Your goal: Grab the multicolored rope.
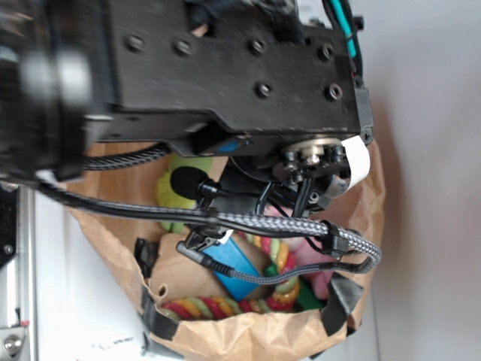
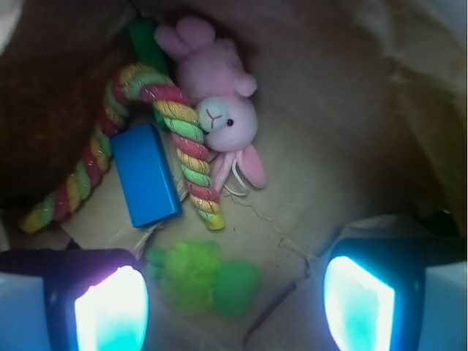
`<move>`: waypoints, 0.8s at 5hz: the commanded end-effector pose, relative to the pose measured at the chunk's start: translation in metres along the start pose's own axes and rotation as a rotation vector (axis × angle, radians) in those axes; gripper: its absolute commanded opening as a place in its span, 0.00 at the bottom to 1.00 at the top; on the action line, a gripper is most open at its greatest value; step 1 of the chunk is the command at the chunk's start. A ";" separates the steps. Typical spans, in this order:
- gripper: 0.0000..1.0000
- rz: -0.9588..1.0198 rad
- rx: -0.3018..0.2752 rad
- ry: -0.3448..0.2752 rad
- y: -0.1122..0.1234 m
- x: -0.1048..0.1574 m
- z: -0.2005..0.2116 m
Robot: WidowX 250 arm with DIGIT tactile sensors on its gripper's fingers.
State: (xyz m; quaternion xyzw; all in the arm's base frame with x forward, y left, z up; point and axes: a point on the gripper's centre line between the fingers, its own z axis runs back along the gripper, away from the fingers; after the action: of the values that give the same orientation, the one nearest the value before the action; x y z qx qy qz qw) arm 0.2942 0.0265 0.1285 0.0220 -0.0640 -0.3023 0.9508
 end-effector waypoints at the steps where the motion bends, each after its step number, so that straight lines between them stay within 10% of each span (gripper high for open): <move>1: 1.00 -0.161 0.063 -0.038 -0.033 0.023 -0.012; 4: 1.00 -0.338 0.044 -0.106 -0.056 0.073 -0.033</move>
State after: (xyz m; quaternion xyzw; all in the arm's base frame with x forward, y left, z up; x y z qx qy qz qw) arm 0.3200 -0.0475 0.0808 0.0269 -0.0879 -0.4445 0.8910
